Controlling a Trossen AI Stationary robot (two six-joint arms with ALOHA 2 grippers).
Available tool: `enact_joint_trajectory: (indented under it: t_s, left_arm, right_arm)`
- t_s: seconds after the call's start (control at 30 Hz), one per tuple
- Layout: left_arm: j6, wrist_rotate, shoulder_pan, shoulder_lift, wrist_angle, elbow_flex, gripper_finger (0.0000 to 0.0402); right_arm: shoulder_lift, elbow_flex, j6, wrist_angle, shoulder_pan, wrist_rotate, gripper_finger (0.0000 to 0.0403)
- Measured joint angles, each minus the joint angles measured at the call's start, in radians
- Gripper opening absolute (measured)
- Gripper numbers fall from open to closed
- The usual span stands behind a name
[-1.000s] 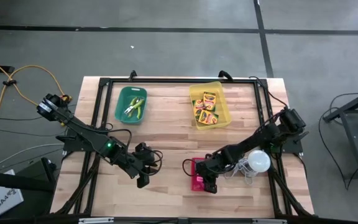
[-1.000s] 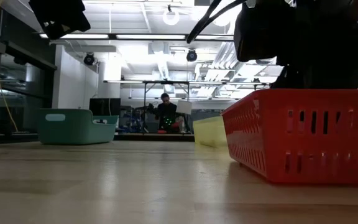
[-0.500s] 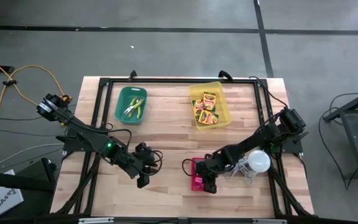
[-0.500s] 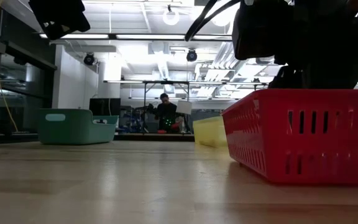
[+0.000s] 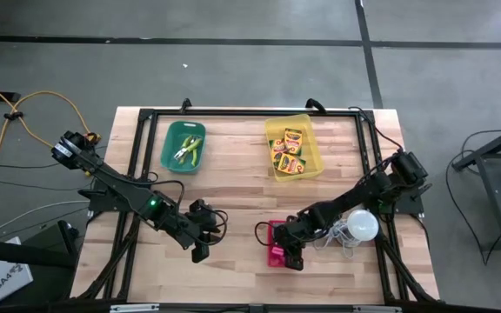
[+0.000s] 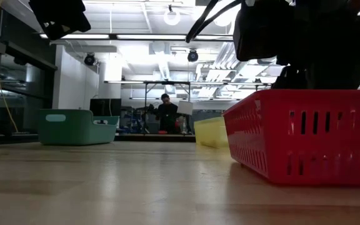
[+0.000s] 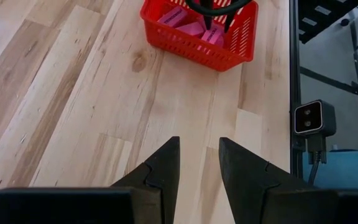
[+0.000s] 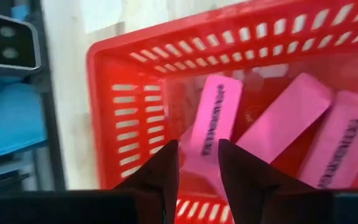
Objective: Pick & Place School Supplies
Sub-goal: Put the pink eraser into the red bin, then return to Home Position
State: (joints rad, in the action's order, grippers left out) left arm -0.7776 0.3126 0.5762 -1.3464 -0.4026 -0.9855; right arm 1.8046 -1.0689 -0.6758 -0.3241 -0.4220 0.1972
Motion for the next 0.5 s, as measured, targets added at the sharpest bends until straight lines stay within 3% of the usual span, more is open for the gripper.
enact_joint_trajectory:
  t_s: [0.17,0.5]
  left_arm:
    - [0.0,0.0,0.0,0.0,0.0,0.0,0.0108]
    - [0.003,0.0,0.0,0.0,0.0,0.0,0.0108]
  right_arm:
    - [-0.021,0.0,-0.004,0.01,0.033,0.085,0.0097]
    - [-0.142,0.0,0.036,0.003,0.097,0.094,0.0095]
